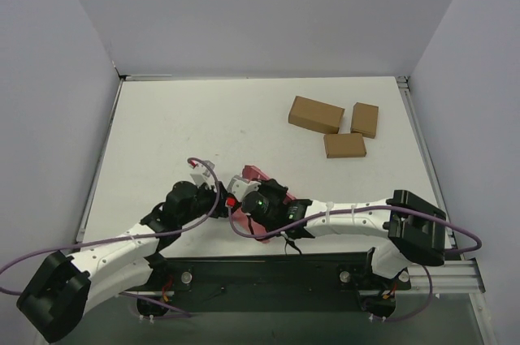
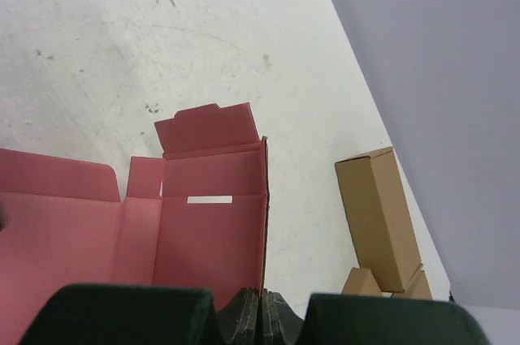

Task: Fold the paper box

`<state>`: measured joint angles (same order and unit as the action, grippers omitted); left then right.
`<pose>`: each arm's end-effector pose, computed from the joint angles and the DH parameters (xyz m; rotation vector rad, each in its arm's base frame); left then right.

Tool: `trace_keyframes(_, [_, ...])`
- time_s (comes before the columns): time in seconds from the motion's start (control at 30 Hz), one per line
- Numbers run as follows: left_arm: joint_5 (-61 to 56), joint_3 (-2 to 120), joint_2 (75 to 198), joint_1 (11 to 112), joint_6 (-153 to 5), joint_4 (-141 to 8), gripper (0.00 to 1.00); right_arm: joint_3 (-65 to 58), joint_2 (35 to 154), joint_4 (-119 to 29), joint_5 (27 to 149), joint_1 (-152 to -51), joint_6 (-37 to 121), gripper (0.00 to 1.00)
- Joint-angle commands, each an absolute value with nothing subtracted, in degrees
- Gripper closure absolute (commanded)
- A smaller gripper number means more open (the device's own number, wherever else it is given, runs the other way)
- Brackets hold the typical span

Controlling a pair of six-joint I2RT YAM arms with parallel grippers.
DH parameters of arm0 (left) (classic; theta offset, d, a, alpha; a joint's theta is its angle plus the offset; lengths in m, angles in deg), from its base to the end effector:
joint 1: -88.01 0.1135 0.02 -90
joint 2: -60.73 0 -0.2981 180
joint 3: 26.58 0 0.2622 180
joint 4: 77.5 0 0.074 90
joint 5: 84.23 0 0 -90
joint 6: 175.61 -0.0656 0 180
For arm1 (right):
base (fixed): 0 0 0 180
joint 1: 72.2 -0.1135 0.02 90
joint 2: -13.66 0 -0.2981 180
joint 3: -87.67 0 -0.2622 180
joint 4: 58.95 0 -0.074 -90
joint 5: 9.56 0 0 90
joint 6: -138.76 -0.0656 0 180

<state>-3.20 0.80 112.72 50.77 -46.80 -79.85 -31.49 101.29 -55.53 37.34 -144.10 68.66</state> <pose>0.1556 -0.1312 0.1866 0.0816 2.0976 -0.9963 0.1504 0.3160 0.2318 -1.0663 1.6351 -0.1959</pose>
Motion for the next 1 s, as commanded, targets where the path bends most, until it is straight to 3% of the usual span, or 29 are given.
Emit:
trace_keyframes(0.0, [-3.20, -2.19, 116.00, 45.58, -43.16, -86.77, 0.41, -31.91, 102.25, -61.46, 30.35, -144.10, 71.17, 1.00])
trace_keyframes(0.33, [1.73, -3.15, 131.90, 38.35, -40.87, -99.86, 0.46, -33.05, 104.80, -62.52, 30.50, -145.06, 67.31, 1.00])
trace_keyframes(0.43, [2.43, -3.60, 135.51, 38.35, -41.14, -102.24, 0.52, -32.96, 104.89, -61.37, 30.95, -145.68, 64.77, 1.00])
trace_keyframes(0.97, [1.99, -4.83, 140.54, 37.29, -39.99, -109.27, 0.55, -34.19, 105.06, -52.50, 36.93, -147.79, 50.52, 1.00])
